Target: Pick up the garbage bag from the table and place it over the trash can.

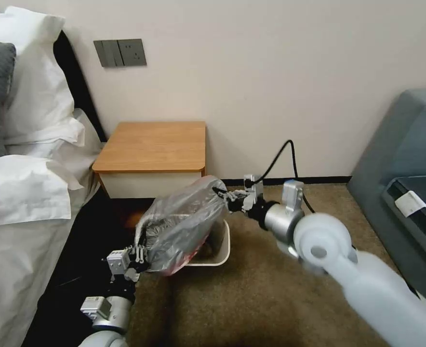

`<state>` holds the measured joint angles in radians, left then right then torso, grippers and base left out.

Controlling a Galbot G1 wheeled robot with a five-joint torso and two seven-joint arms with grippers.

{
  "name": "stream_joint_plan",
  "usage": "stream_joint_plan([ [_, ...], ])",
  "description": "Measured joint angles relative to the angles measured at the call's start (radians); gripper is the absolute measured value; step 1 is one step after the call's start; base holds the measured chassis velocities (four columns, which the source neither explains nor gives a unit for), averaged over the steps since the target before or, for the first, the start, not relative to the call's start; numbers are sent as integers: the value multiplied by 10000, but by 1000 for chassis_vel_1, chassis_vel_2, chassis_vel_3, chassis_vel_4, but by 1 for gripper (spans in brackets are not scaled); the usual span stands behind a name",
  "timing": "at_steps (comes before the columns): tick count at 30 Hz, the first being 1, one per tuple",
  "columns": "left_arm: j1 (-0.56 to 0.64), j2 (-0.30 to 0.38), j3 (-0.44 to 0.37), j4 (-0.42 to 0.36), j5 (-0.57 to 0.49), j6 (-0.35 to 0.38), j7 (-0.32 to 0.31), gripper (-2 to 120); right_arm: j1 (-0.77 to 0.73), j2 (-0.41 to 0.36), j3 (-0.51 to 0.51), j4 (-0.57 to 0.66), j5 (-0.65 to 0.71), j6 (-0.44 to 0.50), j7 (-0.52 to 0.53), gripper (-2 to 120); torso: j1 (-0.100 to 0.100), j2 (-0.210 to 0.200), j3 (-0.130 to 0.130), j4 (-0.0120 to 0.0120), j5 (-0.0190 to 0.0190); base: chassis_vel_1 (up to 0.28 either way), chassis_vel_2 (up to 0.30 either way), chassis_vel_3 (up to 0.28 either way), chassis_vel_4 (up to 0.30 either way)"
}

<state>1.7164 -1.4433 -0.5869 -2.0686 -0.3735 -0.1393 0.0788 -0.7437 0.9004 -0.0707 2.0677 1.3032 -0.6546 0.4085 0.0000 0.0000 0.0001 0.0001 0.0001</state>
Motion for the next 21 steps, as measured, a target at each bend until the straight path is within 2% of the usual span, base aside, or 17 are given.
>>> stream_joint_plan([
  [1,1,-17,-107,-22,-73,-4,99,9,81,-164,55,-48,415,-408,115,0,0,0,0,0,0,0,0,0,0],
  [2,1,-17,-107,-22,-73,-4,99,9,81,-164,55,-48,415,-408,115,0,0,0,0,0,0,0,0,0,0],
  [5,-13,-49,-343,-31,-268,-5,284,9,154,-700,192,31,1595,-803,478,0,0,0,0,-3,-1,0,0,0,0],
  [6,-13,-49,-343,-31,-268,-5,284,9,154,-700,192,31,1595,-803,478,0,0,0,0,-3,-1,0,0,0,0],
  [10,-52,-85,-487,-21,-647,56,513,9,0,-1158,464,331,3277,-834,931,0,0,0,-1,-3,-1,0,0,0,0],
  [17,-133,-96,-535,36,-1006,186,695,9,-380,-1221,926,450,5062,-817,1088,0,0,0,-1,-2,-1,0,0,0,0],
  [21,-154,-99,-550,36,-1188,284,720,9,-698,-1227,1264,515,5787,-802,1415,14,0,0,-1,-1,0,0,0,0,0],
])
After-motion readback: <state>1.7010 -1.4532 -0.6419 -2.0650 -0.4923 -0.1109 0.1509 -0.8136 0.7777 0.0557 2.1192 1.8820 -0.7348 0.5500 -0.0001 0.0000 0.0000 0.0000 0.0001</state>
